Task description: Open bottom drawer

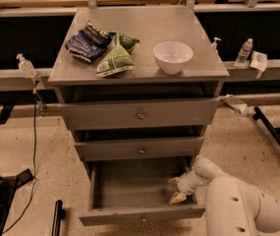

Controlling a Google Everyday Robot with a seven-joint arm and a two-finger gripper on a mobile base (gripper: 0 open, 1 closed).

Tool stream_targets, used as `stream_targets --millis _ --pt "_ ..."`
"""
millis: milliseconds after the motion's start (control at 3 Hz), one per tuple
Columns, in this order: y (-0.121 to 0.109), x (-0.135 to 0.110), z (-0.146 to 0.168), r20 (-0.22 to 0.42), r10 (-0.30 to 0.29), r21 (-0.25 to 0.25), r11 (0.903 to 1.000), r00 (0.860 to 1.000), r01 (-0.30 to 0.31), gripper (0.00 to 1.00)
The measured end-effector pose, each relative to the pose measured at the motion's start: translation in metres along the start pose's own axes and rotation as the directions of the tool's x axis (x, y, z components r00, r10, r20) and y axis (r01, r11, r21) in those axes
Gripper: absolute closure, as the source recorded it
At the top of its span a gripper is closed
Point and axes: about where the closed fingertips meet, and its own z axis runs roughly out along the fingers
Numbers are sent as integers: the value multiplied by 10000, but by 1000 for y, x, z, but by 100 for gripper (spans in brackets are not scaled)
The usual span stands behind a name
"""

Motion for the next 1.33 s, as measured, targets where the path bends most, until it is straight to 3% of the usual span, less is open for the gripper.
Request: stream_targets --millis 1333 --pt "0 8 -62 911 -59 1440 9896 9958 -73 29"
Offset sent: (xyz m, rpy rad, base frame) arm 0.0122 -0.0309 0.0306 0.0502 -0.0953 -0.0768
